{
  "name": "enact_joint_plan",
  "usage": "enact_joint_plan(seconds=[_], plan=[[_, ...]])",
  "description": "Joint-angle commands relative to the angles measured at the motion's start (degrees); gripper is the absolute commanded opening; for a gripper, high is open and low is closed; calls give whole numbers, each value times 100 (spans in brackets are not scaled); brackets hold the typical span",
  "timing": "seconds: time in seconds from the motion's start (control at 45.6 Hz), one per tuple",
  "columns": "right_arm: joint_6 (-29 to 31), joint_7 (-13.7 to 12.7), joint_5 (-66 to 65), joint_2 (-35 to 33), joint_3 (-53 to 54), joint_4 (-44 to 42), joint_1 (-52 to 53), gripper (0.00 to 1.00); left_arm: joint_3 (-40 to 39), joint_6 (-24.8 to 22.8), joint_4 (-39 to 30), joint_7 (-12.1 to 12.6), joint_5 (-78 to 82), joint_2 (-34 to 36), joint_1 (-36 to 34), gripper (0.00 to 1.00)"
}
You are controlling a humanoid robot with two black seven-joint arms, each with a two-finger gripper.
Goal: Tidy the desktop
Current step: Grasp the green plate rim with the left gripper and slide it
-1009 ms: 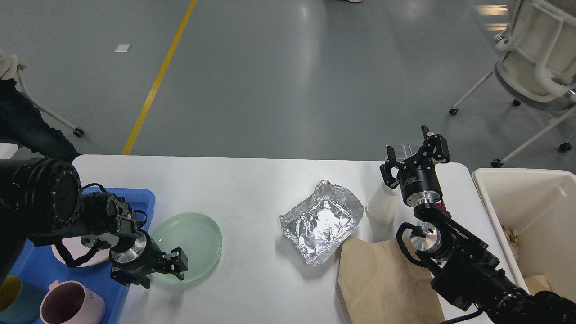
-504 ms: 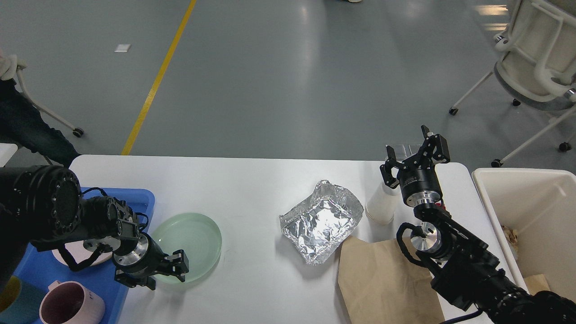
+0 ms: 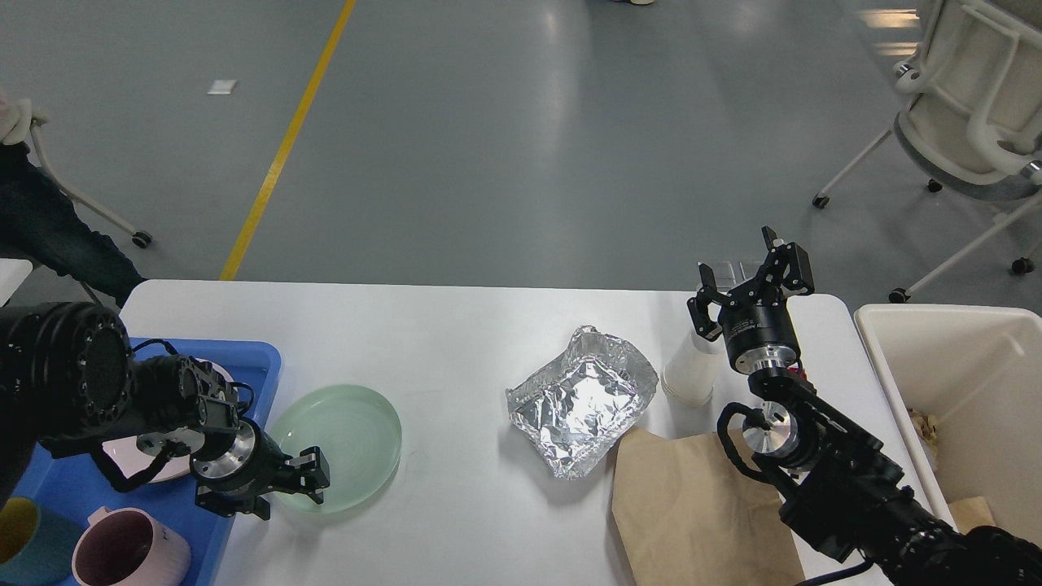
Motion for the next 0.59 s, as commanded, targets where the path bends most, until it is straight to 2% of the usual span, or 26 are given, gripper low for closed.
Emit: enact_joint_plan(seconds=[0.0,0.132,0.241,0.395,0.57], plan=[[5,0,0,0,0,0,0,100,-22,100,22,0,-197,6,74,69],[5,0,0,0,0,0,0,100,-14,117,22,0,-241,-2,101,65],[5,0,0,0,-9,0,0,100,-22,108,22,0,-241,-2,136,53],[5,0,0,0,0,0,0,100,-22,-23,13,35,-233,-2,136,30],[5,0,0,0,0,0,0,100,-22,-304,22,158,-233,-2,136,14]])
